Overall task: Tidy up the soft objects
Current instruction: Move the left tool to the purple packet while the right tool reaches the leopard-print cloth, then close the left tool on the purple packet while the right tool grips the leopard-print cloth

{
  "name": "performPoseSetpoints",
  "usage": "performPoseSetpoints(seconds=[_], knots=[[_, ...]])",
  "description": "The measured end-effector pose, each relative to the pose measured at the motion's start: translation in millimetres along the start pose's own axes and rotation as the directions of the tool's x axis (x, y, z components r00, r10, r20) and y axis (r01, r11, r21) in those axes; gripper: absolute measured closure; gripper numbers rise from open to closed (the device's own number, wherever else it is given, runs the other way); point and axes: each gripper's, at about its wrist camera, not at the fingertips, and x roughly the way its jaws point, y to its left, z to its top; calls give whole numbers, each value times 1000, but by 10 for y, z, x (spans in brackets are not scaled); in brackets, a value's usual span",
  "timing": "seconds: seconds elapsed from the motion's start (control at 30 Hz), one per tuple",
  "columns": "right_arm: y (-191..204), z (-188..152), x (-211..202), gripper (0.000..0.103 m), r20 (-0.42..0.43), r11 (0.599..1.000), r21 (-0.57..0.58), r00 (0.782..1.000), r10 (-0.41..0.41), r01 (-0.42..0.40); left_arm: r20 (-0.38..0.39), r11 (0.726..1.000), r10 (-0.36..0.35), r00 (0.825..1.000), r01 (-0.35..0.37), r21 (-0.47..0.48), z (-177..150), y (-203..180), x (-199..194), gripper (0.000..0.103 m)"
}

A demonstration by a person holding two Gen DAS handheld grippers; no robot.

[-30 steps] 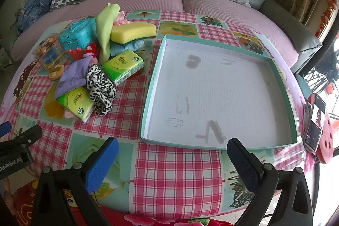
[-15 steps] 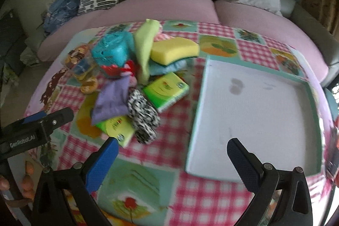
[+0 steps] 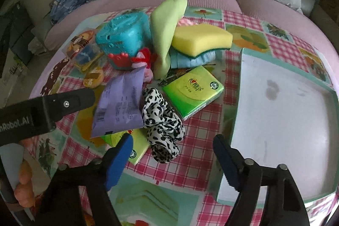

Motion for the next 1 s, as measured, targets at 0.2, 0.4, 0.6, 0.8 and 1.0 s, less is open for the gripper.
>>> performPoseSetpoints(seconds=[0.2, 0.4, 0.6, 0.8, 1.0], knots=[[3, -29, 97, 40, 1, 1000, 0, 1000, 3, -3, -38, 995, -57, 998, 54, -85, -24, 19, 156, 0], [21, -56, 128, 47, 3, 1000, -2, 1000, 8, -8, -51, 984, -137, 989, 130, -123, -93, -25, 257, 18], [54, -71, 124, 58, 9, 1000, -9, 1000, 6, -6, -44, 975, -194, 980, 188, -114, -168, -135, 248, 49], [32, -79, 108, 71, 17, 1000, -3, 1000, 13, -13, -37, 974, -216, 976, 213, -78, -241, -329, 273, 70], [19, -92, 65, 83, 36, 1000, 2, 999, 22, -22, 18, 977, -204, 979, 205, -54, -234, -452, 235, 88]])
